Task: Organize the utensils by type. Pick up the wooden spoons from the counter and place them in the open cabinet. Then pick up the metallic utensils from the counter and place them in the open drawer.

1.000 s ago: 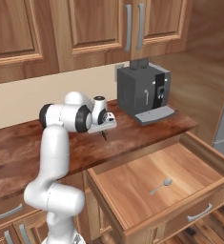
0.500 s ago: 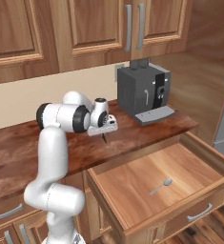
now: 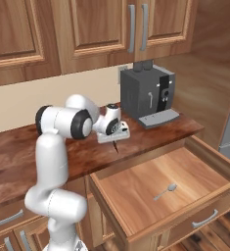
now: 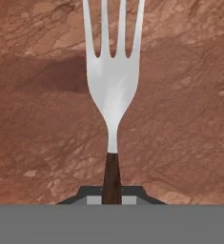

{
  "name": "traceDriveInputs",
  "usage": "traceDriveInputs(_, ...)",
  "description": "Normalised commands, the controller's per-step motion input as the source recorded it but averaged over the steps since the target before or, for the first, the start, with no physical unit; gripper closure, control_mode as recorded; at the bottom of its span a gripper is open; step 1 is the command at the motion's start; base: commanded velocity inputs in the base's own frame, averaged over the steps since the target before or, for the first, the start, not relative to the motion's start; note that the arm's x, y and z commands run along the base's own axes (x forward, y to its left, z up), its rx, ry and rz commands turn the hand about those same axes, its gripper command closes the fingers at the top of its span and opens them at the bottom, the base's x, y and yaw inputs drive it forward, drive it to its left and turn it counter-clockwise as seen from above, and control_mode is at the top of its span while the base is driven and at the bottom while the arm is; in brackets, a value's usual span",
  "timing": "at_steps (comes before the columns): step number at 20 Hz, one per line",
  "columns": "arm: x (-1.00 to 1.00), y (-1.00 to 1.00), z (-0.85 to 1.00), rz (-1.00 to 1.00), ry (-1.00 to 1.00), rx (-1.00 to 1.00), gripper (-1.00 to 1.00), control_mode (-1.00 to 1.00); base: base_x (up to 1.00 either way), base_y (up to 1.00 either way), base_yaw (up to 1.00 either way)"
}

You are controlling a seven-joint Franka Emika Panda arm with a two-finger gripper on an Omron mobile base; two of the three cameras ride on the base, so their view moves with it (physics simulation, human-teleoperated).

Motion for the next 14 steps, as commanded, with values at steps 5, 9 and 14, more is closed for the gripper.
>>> traceDriveInputs(5,-0.30,-0.82,0.04,-0.22,0.00,0.04,1.00,-1.00,0.00,0.00,0.00)
traceDriveInputs(9,-0.39,-0.78,0.02,-0.32,0.00,0.05,1.00,-1.00,0.00,0.00,0.00)
traceDriveInputs(14,-0.43,-0.76,0.00,-0.32,0.00,0.05,1.00,-1.00,0.00,0.00,0.00)
